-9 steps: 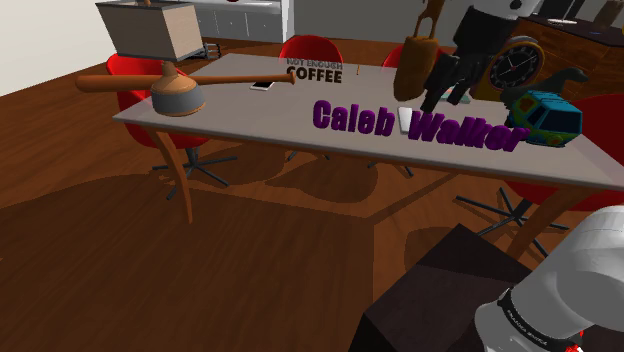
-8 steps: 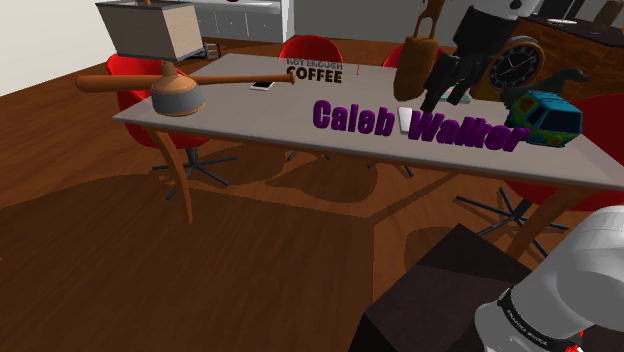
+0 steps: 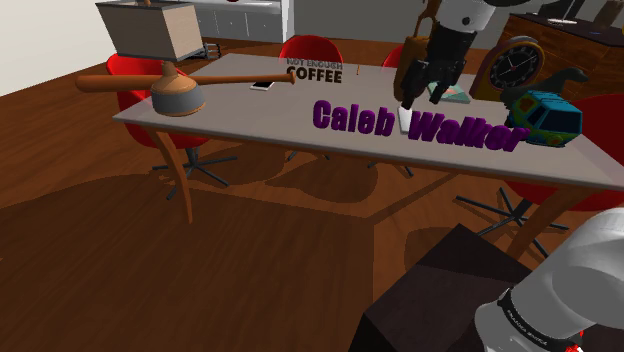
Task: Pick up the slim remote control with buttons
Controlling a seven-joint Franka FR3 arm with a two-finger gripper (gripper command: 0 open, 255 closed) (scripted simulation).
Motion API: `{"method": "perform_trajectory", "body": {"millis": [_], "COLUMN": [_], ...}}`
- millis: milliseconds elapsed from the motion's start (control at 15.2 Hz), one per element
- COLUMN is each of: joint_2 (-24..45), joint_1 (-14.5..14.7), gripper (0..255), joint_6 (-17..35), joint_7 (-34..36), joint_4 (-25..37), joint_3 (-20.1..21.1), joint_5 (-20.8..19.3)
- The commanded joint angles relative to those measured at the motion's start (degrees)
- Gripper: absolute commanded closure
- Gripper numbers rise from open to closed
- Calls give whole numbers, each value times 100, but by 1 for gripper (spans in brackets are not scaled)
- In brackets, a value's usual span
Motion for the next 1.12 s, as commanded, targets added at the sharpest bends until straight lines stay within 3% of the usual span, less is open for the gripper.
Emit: {"method": "perform_trajectory", "body": {"millis": [0,1056], "joint_2": [350,3220], "joint_1": [-106,-803], "gripper": [0,0], "joint_6": [167,899], "joint_7": [21,222], "joint_4": [134,1881], "joint_3": [-85,-778], "joint_5": [-59,-211]}}
